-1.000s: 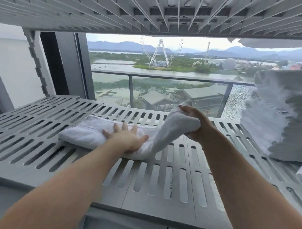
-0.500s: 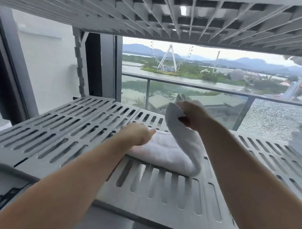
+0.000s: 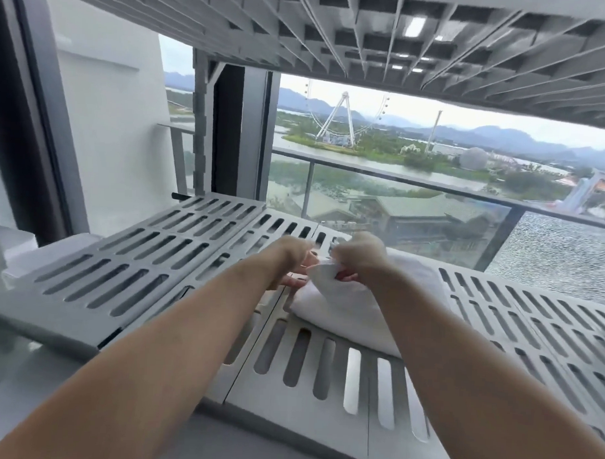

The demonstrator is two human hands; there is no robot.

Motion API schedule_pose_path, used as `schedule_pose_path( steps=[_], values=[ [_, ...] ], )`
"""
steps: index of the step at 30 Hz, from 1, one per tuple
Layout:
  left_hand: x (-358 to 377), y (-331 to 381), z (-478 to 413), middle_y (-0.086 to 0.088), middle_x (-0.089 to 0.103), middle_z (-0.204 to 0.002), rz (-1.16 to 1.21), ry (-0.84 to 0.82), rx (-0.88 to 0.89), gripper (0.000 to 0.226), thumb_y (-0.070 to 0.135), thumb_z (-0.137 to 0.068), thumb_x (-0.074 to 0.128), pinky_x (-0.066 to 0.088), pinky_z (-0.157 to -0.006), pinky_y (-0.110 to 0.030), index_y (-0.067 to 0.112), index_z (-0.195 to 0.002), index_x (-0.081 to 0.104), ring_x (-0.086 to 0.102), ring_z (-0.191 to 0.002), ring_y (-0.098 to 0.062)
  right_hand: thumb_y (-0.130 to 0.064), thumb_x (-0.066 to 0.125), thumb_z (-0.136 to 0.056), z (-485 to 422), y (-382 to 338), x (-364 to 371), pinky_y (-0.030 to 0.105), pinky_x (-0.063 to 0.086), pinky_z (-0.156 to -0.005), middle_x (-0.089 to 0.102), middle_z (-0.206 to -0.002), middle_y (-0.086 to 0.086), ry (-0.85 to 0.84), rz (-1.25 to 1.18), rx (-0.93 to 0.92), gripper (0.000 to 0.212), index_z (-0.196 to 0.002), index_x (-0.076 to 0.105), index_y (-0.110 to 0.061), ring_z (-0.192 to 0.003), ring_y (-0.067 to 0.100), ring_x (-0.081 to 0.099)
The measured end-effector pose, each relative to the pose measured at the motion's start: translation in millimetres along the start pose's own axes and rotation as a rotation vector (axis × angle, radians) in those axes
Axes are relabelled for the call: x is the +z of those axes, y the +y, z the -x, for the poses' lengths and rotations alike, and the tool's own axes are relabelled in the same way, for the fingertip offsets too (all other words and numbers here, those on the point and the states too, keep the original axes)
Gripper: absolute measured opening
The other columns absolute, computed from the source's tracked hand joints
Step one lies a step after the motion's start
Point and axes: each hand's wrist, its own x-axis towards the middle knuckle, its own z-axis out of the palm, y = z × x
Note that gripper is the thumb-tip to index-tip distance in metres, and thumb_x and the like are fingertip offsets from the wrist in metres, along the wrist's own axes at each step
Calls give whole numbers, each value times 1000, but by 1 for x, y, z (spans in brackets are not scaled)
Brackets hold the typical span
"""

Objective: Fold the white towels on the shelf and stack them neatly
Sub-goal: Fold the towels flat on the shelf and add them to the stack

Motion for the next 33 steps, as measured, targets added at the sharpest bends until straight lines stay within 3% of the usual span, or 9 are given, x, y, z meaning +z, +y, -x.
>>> schedule_pose_path(
  steps=[5, 9, 12, 14, 17, 20, 24, 29, 33],
  values=[
    [-8, -3, -2, -10, 68, -99, -73, -33, 18, 45, 40, -105, 41, 56, -84, -40, 2, -102, 64, 65, -87, -23, -19, 52, -93, 13, -1, 3, 26, 48, -39, 66, -54, 17, -34, -170, 26, 35, -78, 67, 9, -47, 31, 69],
    [-12, 0, -12, -9, 73, -93, -280, -13, 105, 42, 44, -94, 65, 63, -74, -38, 3, -94, 70, 71, -84, -22, -22, 53, -90, 33, -1, -1, 34, 56, -62, 71, -68, 16, 27, 195, -227, 33, -70, 70, -2, -66, 32, 68],
    [-13, 6, -25, -9, 75, -88, -526, 116, 190, 38, 42, -85, 75, 63, -77, -45, 4, -83, 73, 72, -85, -25, -21, 59, -84, 42, 9, -1, 32, 48, -61, 59, -58, 7, 36, 271, -332, 33, -53, 59, -10, -65, 30, 56],
    [-9, 14, -34, -12, 76, -91, -628, 195, 255, 41, 45, -84, 74, 62, -78, -47, 4, -86, 75, 73, -85, -26, -24, 61, -86, 46, 21, 2, 32, 50, -70, 63, -67, 6, -19, 308, -409, 27, -64, 70, -11, -73, 27, 59],
    [2, 27, -44, -10, 75, -88, -613, 182, 247, 44, 47, -83, 75, 64, -67, -41, 4, -92, 71, 74, -78, -23, -31, 61, -93, 55, 43, 5, 25, 43, -93, 71, -108, 0, -24, 301, -574, 23, -101, 80, -20, -102, 17, 60],
    [14, 32, -45, -9, 73, -81, -698, 105, 115, 49, 48, -76, 83, 63, -61, -33, 4, -92, 69, 73, -66, -19, -33, 65, -92, 64, 55, 6, 24, 43, -96, 74, -107, -5, 81, 234, -692, 20, -94, 82, -22, -100, 9, 58],
    [20, 33, -45, -8, 74, -89, -772, 138, 165, 43, 37, -77, 85, 64, -74, -39, 5, -103, 73, 75, -79, -22, -53, 61, -88, 79, 61, 0, 31, 54, -85, 74, -101, -5, 135, 333, -813, 40, -91, 80, -18, -98, 17, 65],
    [19, 44, -39, -15, 76, -97, -722, 123, 117, 44, 33, -81, 83, 62, -83, -40, -1, -107, 71, 75, -89, -27, -24, 64, -87, 87, 67, -8, 35, 55, -76, 73, -100, 2, 149, 485, -1004, 26, -108, 73, -11, -91, 26, 65],
    [19, 44, -30, -14, 72, -109, -763, 8, -177, 32, 8, -94, 67, 60, -81, -34, -7, -122, 63, 71, -85, -21, -11, 59, -84, 93, 82, -15, 39, 54, -72, 71, -92, 4, 177, 423, -991, 21, -100, 72, -9, -85, 30, 67]
  ],
)
